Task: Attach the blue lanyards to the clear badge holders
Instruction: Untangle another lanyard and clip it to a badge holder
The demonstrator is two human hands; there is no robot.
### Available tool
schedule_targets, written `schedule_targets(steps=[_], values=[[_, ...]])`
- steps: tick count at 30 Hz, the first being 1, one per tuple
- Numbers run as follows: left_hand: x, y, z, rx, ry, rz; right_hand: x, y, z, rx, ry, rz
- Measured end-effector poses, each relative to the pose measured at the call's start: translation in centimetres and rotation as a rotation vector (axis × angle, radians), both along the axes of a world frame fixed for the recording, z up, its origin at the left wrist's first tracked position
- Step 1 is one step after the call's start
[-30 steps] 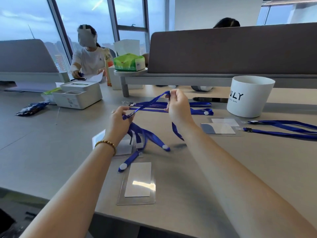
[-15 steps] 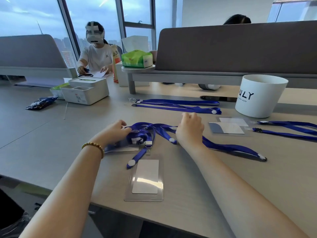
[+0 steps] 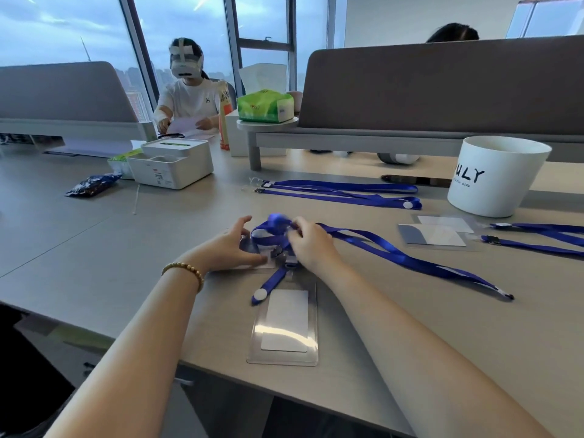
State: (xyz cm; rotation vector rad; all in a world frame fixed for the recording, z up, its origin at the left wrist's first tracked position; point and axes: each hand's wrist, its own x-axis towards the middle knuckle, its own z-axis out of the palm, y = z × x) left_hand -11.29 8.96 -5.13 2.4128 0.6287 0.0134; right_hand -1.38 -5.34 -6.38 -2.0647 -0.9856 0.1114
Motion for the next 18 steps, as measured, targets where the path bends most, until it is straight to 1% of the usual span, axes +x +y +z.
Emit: schedule_targets(steps=[2,3,5,6,8,10,13,15,16,18], values=[[0.1,-0.2,0.2,0.157,0.012,-0.023,0.6,-0.4,0.5,0.206,0.295,-0.12],[0.1,-0.4,0.3,0.27,0.018,-0.044,1.0,-0.7,0.8,0.26,0.363,-0.197],[0.2,-0.7,0.4,0.484,0.037,-0.076,1.8,-1.2,1.0,0.261,0.379,-0.326],[0.3,-0.8,0.4,0.556,0.043,-0.067,2.0,-1.4,1.0,0.249,0.376,-0.375],[0.6,-0.8,0.2,0.619,-0.008,0.002,2.6,-1.6,1.0,0.249,0.381,-0.438],[0.8,-0.8,0.3,0.609,-0.127,0.116,3.0,-2.0,1.0,0.255,0.393,-0.495],[1.0,-0.9,1.2,0.714,-0.2,0.326,3.6,-2.8,0.8,0.199,0.377,-0.543],[1.1,-0.9,2.0,0.686,-0.332,0.424,3.4,-3.1,0.9,0.137,0.345,-0.562],[1.2,-0.9,2.4,0.643,-0.41,0.443,3.3,-3.2,0.9,0.106,0.273,-0.577],[1.8,-0.6,2.8,0.649,-0.534,0.413,2.9,-3.2,0.8,0.05,0.028,-0.592]])
